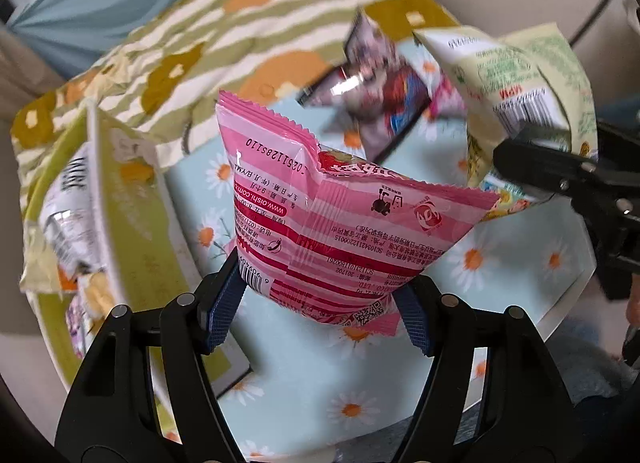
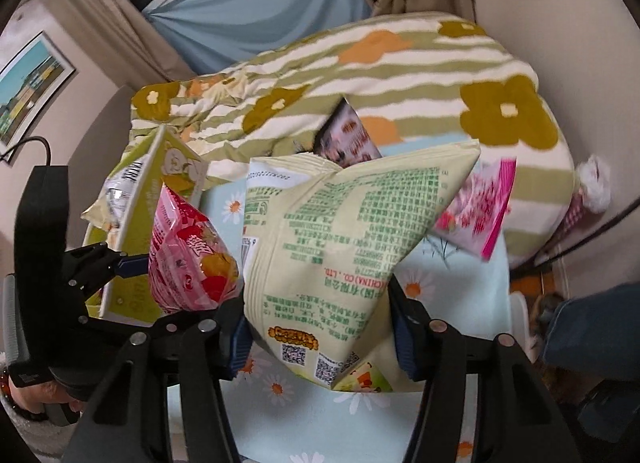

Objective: Organize snacks
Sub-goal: 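Carry both bags into the yellow box and open both tools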

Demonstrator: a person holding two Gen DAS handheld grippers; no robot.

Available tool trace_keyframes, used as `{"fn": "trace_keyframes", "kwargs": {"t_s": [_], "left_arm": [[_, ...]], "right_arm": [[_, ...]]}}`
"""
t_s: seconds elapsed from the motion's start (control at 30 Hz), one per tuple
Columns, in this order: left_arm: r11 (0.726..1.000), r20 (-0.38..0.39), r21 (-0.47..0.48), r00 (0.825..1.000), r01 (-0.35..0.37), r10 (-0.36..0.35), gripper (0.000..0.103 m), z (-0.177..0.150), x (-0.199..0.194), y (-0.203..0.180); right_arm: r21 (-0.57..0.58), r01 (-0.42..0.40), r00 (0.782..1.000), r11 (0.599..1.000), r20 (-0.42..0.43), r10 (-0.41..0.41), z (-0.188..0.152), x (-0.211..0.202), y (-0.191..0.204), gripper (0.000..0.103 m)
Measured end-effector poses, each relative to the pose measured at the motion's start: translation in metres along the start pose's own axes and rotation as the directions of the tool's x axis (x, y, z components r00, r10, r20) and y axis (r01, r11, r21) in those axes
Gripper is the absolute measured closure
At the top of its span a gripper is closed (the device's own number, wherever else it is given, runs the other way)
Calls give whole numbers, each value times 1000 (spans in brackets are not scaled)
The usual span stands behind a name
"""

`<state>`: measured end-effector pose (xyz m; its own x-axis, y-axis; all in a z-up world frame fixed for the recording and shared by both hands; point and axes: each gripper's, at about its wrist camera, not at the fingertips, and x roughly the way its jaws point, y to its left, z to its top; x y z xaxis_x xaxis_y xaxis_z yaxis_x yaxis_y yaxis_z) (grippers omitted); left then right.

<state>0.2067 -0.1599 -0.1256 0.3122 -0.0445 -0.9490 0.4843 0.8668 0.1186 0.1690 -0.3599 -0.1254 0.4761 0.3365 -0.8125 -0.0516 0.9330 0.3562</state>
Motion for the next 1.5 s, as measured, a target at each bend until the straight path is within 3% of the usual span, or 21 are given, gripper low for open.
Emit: {"fn": "trace_keyframes", "kwargs": {"t_s": [0.17, 0.33, 0.57, 0.7, 0.83, 1.03, 1.07, 1.13, 1.2, 1.33, 1.5], "left_arm": [[994, 99, -105, 995, -6, 17, 34, -4, -43, 22], [974, 166, -222, 983, -40, 78, 34, -18, -78, 67], [910, 177, -406, 970, -81, 166, 34, -54, -104, 154], [876, 170, -477, 970, -75, 176, 34, -78, -109, 204], [857, 135, -509, 977, -74, 165, 34, -97, -95, 247], [855, 98, -518, 993, -8, 69, 32, -110, -59, 290], [857, 101, -515, 993, 7, 53, 29, -111, -55, 294], [863, 117, -503, 993, 46, 16, 8, -112, -48, 296], [869, 152, -490, 988, 66, 11, 0, -117, -48, 298], [874, 169, -477, 985, 91, -10, 0, -129, -49, 303], [869, 183, -490, 983, 75, 18, 0, -145, -60, 309]], "right_arm": [[-76, -21, 999, 997, 29, 23, 13, -18, 17, 50], [-153, -79, 995, 985, 46, 87, 29, -25, 52, 50], [-267, -184, 979, 946, 34, 199, 47, -15, 125, 50], [-316, -220, 971, 923, 17, 237, 52, -2, 173, 50], [-334, -257, 963, 907, -10, 269, 57, 18, 219, 50], [-339, -257, 964, 905, -26, 264, 60, 46, 269, 50], [-335, -254, 965, 907, -28, 259, 60, 50, 274, 50], [-325, -239, 970, 915, -28, 243, 59, 58, 283, 50], [-318, -222, 974, 922, -24, 226, 59, 63, 286, 50], [-289, -174, 983, 941, -1, 181, 57, 67, 288, 50], [-262, -145, 988, 954, 15, 154, 60, 69, 293, 50]]}}
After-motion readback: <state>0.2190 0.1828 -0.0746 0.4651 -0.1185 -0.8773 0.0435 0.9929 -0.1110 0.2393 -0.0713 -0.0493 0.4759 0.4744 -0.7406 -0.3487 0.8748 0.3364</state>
